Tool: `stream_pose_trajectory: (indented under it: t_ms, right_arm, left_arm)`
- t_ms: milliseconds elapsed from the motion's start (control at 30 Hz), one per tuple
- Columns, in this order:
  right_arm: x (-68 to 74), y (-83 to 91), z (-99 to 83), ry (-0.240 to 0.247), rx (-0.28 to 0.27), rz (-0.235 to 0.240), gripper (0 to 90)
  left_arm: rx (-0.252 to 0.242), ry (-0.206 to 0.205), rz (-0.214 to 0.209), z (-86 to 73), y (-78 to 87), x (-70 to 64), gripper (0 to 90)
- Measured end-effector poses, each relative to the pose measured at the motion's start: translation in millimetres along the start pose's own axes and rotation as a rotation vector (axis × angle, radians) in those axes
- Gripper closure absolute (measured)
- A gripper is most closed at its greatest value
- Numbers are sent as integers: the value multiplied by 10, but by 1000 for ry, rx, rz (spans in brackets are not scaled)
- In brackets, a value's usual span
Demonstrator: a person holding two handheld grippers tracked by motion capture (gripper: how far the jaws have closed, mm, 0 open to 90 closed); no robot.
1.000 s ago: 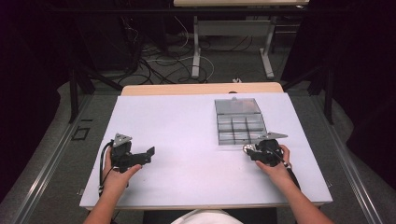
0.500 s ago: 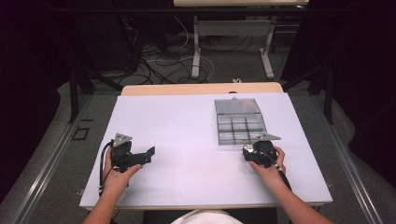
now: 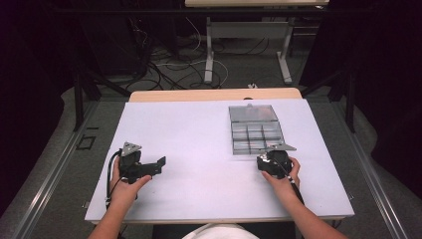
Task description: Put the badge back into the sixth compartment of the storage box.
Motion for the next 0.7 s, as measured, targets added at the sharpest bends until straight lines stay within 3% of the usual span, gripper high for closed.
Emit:
stream_pose_trajectory:
  t_ms: [500,700]
  right_arm:
    - [89,-20,-5,-51,-19,-80,444]
    - [88,-18,-16,-63,-30,-89,464]
  left_arm:
    - [4,2,-4,-1,-2,1,6]
    - [9,3,-8,1,-6,9,8]
Point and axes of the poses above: each handheld gripper's, and its own axes: y roughly backward along the jaws, z roughly out of its top, x roughly to its left, the point moved 1 cm from there along -y, roughly forward along the jaws
